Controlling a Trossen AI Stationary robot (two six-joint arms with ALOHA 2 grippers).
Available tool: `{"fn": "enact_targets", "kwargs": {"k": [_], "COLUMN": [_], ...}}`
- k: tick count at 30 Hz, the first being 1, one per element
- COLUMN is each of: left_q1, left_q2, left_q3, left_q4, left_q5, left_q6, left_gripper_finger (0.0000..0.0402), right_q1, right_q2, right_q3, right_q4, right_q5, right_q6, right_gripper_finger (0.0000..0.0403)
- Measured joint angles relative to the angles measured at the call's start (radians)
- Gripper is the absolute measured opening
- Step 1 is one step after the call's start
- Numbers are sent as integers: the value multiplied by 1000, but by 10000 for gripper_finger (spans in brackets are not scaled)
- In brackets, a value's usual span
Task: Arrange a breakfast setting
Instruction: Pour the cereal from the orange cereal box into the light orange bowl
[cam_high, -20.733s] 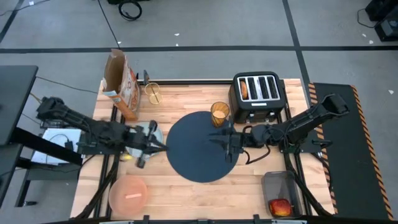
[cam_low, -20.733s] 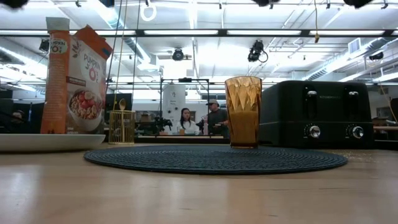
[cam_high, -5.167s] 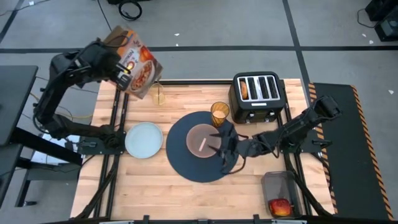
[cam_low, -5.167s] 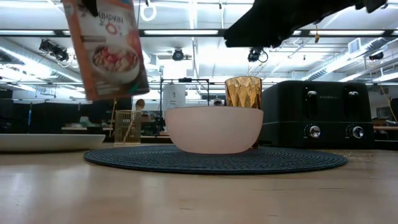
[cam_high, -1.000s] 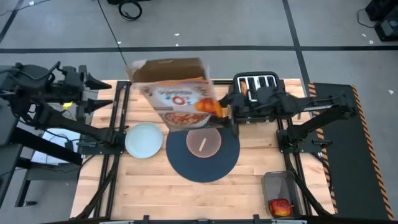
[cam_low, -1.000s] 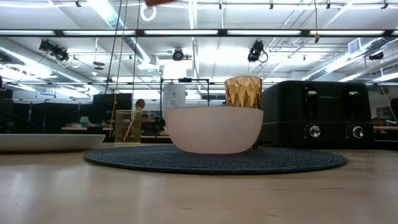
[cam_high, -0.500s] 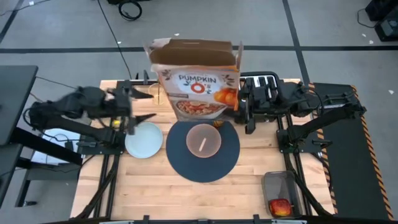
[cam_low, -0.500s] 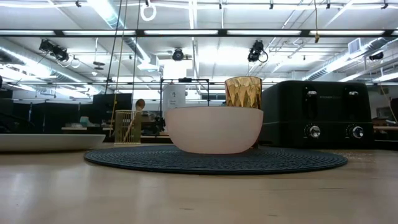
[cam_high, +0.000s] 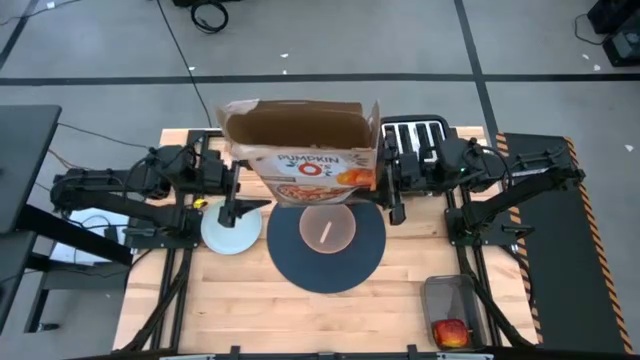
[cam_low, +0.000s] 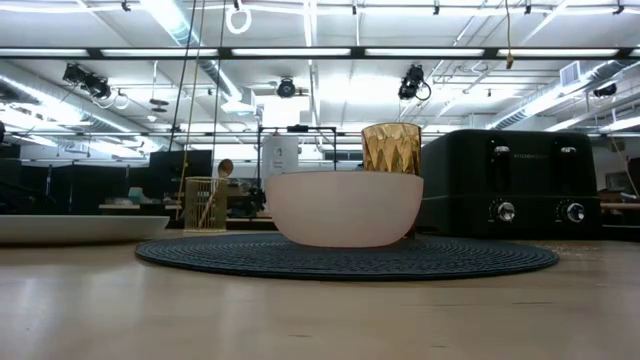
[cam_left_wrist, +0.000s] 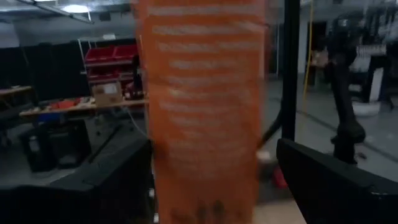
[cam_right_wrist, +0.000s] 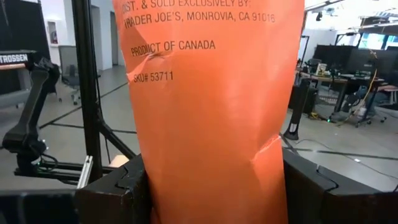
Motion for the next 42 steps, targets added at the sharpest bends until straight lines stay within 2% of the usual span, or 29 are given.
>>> {"fn": "enact_targets", "kwargs": {"k": [10, 20, 35, 42], "left_q1": [3, 11, 22, 41], "left_q2": [105, 108, 105, 94], "left_q3": [-1, -1, -2, -1], "left_q4": [134, 138, 172, 111], "left_q5": [17, 17, 21, 26], "left_q6": [-11, -101, -87, -87], "left_gripper_finger": [353, 353, 353, 353], "right_q1": [0, -2, -2, -3], "right_q2": [28, 30, 33, 35], "right_q3": [0, 2, 2, 0], "right_q4": [35, -5, -38, -52], "right_q5": [-13, 17, 10, 11], "right_q6": [-33, -45, -46, -50], "right_gripper_finger": [247, 247, 247, 247]}}
